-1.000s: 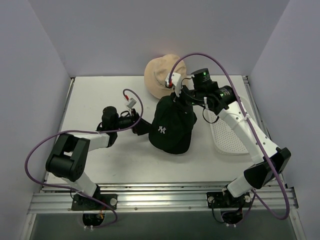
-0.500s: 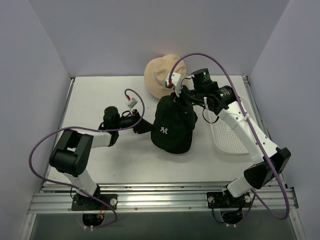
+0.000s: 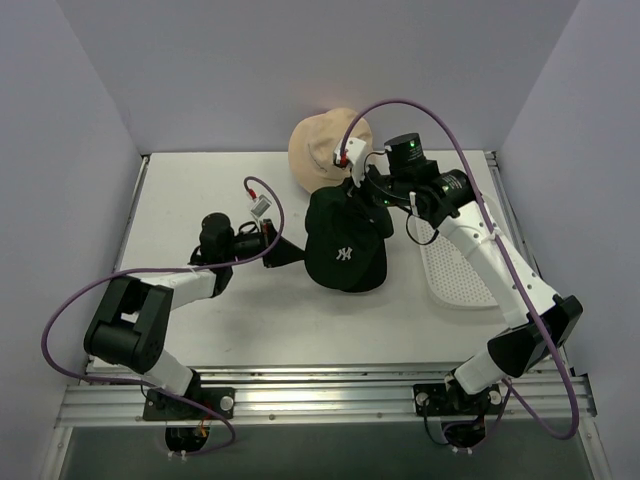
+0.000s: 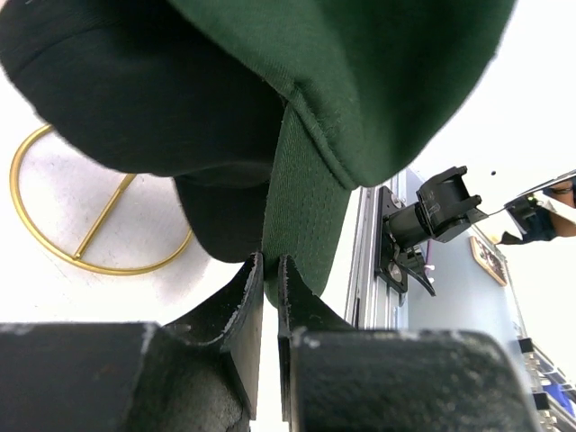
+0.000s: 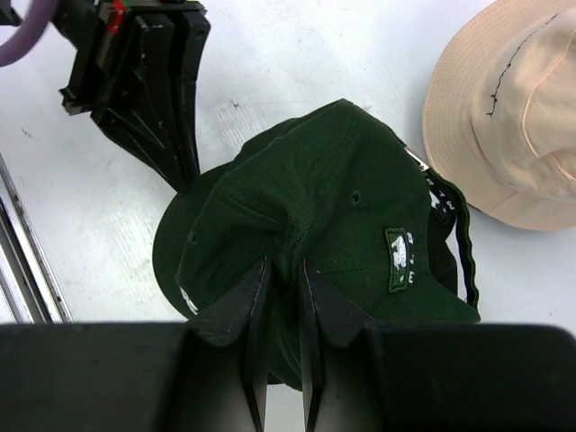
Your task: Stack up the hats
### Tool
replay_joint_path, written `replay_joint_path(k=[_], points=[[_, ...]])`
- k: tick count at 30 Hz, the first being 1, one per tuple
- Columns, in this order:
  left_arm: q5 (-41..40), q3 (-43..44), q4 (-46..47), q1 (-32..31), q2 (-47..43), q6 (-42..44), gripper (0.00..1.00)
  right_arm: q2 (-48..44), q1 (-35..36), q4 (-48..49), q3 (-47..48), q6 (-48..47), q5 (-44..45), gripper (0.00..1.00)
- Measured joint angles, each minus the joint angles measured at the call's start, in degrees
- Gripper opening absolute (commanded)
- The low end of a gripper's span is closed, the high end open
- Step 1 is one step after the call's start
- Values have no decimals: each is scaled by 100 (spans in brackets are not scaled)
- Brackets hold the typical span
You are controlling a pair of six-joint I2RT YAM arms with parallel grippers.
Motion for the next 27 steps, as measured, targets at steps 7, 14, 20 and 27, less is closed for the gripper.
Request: replay_joint_path(k=[7,14,20,27], points=[[-192,-221,-136,-74,-367,37,2,-35,2,92,0,330,142,0],[-501,-330,-129,-426,-503,11,2,-66,35,81,181,540,426,0],[-925,-450,-114,-990,-614,17,2,-142,63,63,334,573,557,0],[-1386,-597,-92,-1189,-833,33,2,-129,81,33,380,516,660,2]])
